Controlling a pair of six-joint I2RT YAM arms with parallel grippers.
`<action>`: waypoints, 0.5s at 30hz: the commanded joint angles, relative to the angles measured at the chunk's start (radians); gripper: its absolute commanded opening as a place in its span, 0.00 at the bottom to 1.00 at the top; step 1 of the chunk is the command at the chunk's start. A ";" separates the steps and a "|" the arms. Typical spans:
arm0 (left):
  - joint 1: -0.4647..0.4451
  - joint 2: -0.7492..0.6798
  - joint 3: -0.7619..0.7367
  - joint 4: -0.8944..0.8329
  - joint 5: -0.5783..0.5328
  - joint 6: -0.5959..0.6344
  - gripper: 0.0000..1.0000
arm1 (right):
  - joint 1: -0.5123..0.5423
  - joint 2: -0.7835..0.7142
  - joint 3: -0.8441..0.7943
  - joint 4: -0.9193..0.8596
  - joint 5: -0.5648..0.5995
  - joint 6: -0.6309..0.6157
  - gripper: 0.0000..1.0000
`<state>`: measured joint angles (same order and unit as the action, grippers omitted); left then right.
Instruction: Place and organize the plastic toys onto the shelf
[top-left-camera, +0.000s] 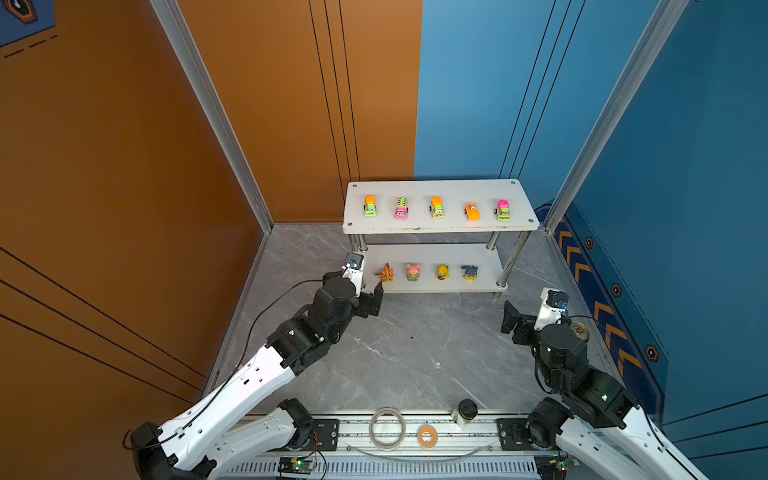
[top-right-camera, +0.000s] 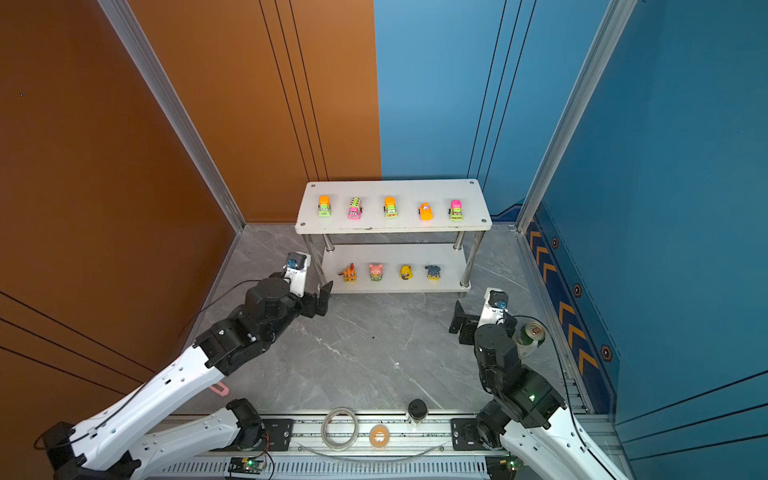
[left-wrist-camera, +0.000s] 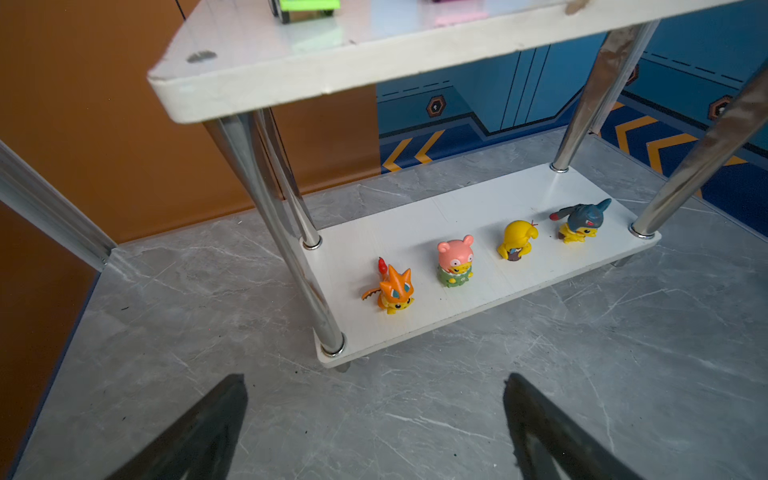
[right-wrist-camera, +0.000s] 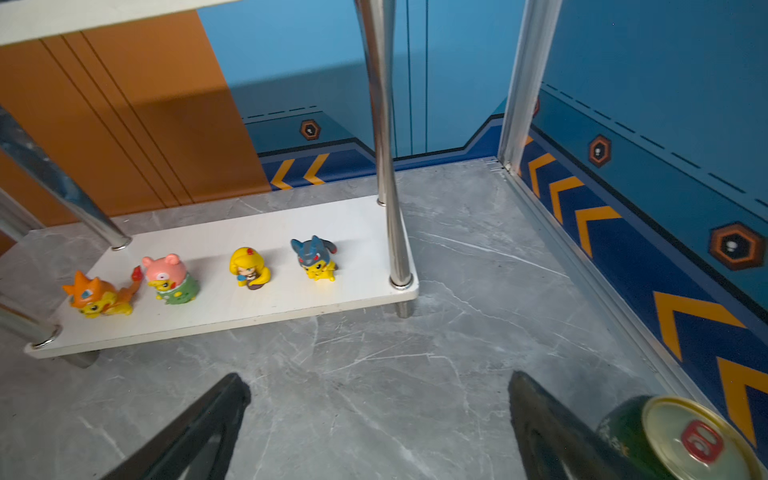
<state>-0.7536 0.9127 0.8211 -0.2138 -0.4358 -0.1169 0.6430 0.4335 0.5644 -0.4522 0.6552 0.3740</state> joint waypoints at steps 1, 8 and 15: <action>-0.031 -0.059 -0.157 0.179 -0.034 0.037 0.98 | -0.010 -0.015 -0.059 -0.042 0.120 0.041 1.00; -0.035 -0.274 -0.490 0.284 -0.239 0.105 0.98 | -0.031 0.018 -0.189 0.121 0.098 -0.099 1.00; 0.018 -0.504 -0.597 0.262 -0.337 0.214 0.98 | -0.082 0.026 -0.280 0.382 0.030 -0.292 1.00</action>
<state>-0.7635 0.4755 0.2657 -0.0059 -0.6930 0.0128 0.5797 0.4519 0.3157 -0.2481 0.7250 0.2085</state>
